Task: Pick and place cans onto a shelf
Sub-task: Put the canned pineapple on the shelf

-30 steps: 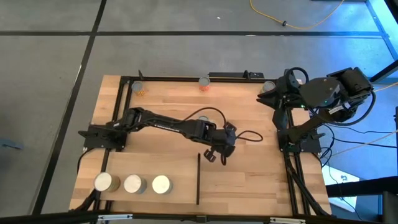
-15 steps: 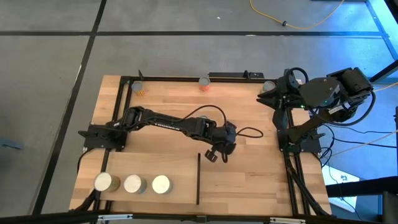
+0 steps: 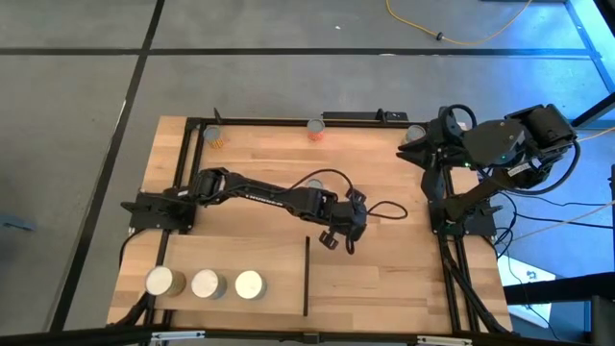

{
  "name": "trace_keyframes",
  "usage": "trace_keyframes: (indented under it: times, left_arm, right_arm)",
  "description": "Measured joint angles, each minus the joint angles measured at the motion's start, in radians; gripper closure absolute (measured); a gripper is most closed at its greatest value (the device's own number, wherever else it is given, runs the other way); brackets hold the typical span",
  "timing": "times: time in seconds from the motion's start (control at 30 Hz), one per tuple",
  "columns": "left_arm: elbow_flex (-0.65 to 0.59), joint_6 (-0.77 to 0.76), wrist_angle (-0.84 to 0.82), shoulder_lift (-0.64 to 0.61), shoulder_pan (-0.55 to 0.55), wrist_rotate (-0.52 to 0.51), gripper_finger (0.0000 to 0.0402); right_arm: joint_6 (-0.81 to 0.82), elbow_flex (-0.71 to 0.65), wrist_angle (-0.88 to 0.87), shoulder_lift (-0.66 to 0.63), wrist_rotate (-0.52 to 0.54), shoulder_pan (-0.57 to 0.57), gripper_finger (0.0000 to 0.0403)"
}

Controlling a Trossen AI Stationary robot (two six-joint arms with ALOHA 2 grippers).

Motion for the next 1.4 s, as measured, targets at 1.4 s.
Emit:
trace_keyframes:
  times: [1.4]
  left_arm:
    - [0.001,-0.089,-0.007,0.01,0.024,0.078,0.036]
  right_arm:
    - [-0.004,0.0,0.0,0.0,-0.009,0.0,0.0337]
